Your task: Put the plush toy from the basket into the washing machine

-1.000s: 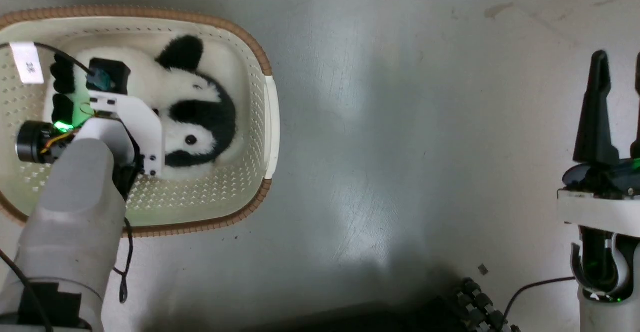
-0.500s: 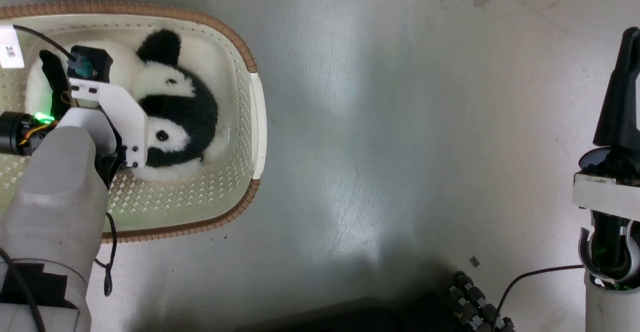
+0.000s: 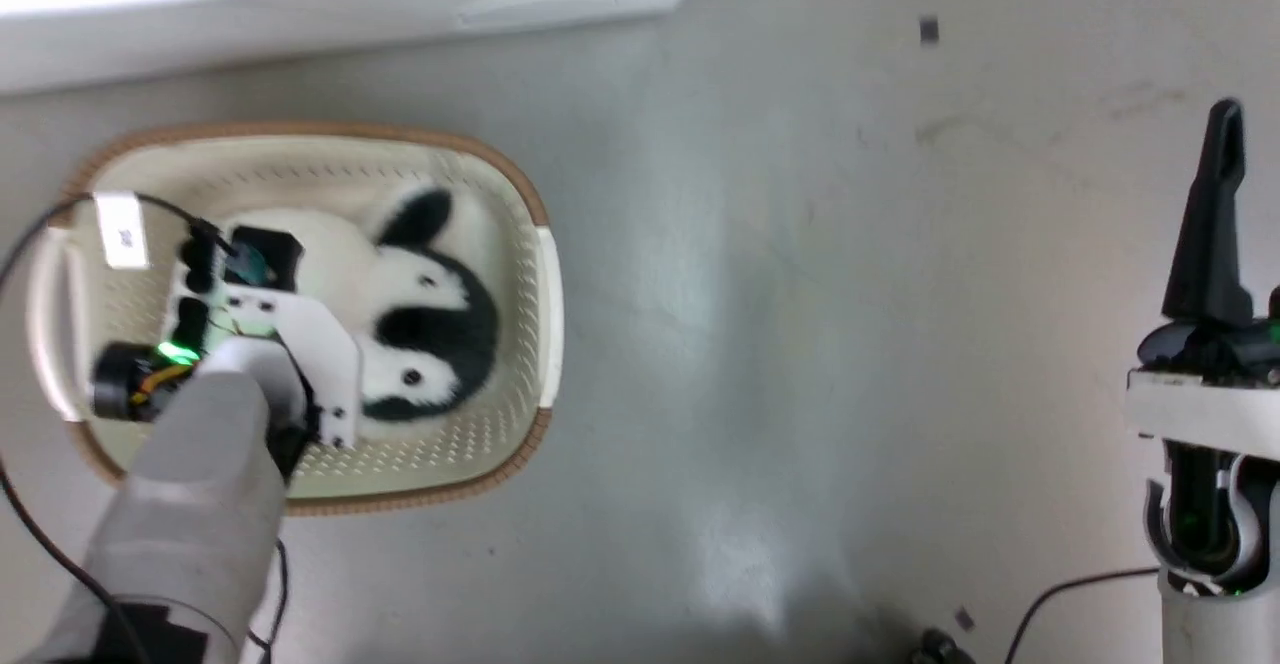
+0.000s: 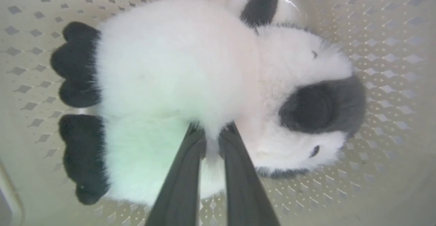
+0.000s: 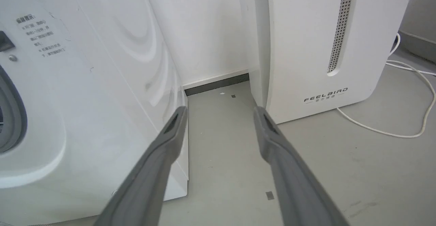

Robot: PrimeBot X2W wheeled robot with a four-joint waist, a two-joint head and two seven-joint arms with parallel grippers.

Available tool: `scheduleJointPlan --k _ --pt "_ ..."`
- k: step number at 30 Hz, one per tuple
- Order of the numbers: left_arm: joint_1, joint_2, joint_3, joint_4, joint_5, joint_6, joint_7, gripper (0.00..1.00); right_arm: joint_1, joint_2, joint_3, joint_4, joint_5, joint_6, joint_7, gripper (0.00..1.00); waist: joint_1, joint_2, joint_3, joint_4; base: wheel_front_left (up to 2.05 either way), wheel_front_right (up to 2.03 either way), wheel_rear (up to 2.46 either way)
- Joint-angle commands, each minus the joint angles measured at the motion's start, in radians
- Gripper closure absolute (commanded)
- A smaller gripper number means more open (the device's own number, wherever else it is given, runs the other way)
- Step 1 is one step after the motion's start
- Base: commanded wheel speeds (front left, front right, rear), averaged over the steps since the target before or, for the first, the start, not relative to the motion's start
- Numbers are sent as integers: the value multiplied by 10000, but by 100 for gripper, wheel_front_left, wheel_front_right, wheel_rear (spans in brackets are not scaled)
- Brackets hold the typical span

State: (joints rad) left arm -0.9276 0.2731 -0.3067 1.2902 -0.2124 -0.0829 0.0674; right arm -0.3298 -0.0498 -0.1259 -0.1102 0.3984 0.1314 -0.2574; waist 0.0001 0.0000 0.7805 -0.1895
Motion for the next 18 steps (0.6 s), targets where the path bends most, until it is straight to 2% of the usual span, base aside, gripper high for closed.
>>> scheduleJointPlan --k 1,8,18 --pt "170 -117 25 6 -115 -41 -146 100 181 -4 -39 73 -94 -7 -44 0 -1 0 -818 360 0 0 0" --pt "760 -495 -84 6 -285 -209 -932 100 701 -4 -98 325 -394 -7 -44 0 -1 0 -2176 857 0 0 0" --pt "1493 -628 -238 -3 -457 -358 -2676 100 1392 -4 22 522 -574 -7 -44 0 -1 0 -3590 1185 0 0 0"
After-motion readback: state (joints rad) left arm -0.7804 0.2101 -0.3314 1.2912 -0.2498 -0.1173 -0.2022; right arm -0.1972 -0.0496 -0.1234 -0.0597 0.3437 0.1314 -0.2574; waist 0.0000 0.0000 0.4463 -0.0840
